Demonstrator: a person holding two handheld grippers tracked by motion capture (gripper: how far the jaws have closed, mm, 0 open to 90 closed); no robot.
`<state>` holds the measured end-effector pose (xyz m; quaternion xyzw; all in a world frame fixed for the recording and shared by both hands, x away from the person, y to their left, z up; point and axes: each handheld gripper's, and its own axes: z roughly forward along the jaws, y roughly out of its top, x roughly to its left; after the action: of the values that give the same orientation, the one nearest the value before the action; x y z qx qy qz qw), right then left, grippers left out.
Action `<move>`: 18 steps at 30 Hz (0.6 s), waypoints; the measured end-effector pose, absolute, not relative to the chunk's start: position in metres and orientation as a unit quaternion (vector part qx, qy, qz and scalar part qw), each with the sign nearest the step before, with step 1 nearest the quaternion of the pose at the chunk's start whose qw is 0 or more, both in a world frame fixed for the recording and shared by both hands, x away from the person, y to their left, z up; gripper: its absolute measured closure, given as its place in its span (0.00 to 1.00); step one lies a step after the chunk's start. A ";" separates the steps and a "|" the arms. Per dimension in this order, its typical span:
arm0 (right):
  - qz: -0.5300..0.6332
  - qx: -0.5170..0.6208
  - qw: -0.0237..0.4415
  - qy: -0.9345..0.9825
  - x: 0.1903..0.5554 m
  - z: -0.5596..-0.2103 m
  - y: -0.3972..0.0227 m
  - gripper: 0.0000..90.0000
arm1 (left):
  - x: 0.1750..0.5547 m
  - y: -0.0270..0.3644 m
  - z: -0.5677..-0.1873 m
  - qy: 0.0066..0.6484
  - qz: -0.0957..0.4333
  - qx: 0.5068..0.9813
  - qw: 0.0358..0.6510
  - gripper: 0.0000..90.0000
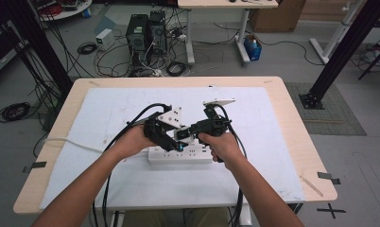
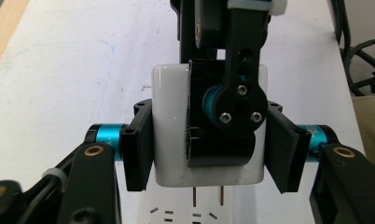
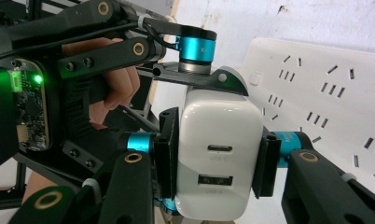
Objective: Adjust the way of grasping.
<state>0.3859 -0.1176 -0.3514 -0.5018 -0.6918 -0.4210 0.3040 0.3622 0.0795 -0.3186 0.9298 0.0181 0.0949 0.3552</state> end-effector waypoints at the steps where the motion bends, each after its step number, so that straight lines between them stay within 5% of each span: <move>1: -0.422 -0.504 0.306 -0.689 0.386 -0.352 -0.118 0.68 | 0.362 0.079 -0.319 0.019 0.096 0.930 0.355 0.47; 7: -0.419 -0.513 0.307 -0.683 0.386 -0.355 -0.119 0.69 | 0.363 0.078 -0.321 0.028 0.091 0.930 0.354 0.46; 18: -0.423 -0.511 0.244 -0.708 0.386 -0.348 -0.142 0.69 | 0.368 0.094 -0.319 0.076 0.080 0.934 0.340 0.27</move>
<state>0.3861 -0.1417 -0.3479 -0.5105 -0.7077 -0.4230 0.2440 0.3678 0.0945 -0.3190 0.9338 0.0758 0.0799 0.3403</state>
